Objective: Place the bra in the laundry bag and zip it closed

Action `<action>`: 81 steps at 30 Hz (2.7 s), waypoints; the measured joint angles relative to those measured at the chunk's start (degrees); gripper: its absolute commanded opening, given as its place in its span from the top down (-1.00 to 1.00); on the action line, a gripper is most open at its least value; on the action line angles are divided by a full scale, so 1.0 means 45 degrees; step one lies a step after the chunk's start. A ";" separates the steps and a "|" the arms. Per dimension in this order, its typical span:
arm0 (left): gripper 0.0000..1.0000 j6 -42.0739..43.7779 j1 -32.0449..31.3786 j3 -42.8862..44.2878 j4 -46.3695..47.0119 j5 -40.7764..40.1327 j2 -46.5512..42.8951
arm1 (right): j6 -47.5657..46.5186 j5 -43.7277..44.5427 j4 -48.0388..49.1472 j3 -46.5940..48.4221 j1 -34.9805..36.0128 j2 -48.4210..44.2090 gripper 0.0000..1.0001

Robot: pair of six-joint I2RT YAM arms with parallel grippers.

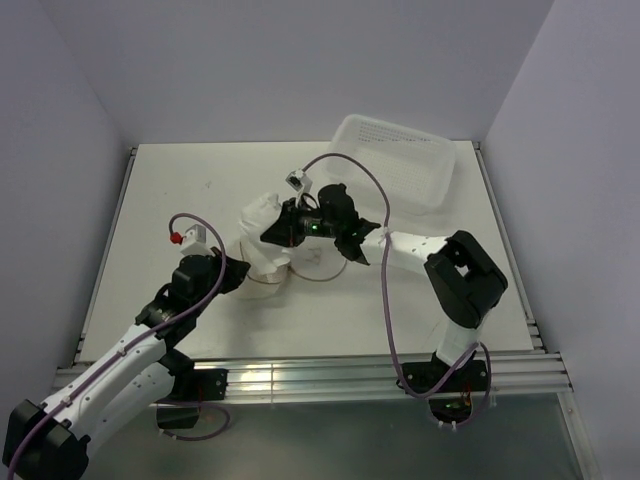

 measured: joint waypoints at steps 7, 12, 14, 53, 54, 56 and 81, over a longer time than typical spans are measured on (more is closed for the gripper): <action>1.00 0.0291 0.0000 0.0005 0.0199 -0.0340 -0.0083 | 0.0680 0.0733 0.1185 -0.0787 0.1229 0.0267 1.00; 1.00 0.0500 0.0000 0.0005 0.0345 -0.0432 -0.0175 | 0.1243 0.1151 0.1413 -0.1651 0.1341 0.0597 1.00; 1.00 0.0505 0.0000 -0.0005 0.0563 -0.0384 -0.0262 | 0.1472 0.1316 0.1501 -0.1554 0.1399 0.0801 1.00; 1.00 -0.1039 -0.0510 -0.2161 0.4420 0.0996 -0.0510 | 0.5974 0.9355 0.0529 -0.2803 0.3521 0.0262 -0.91; 1.00 -0.1039 -0.0510 -0.2161 0.4269 0.0899 -0.0471 | 0.5736 0.9248 0.0384 -0.2793 0.3507 -0.0019 -0.93; 1.00 -0.1020 -0.0510 -0.2161 0.4182 0.0622 -0.0457 | 0.5085 0.9029 -0.0272 -0.2686 0.3439 -0.0403 -0.99; 1.00 -0.0801 -0.0495 -0.2161 0.3337 0.0262 -0.0957 | 0.1719 0.8349 -0.4498 -0.2176 0.1904 -0.3793 -0.99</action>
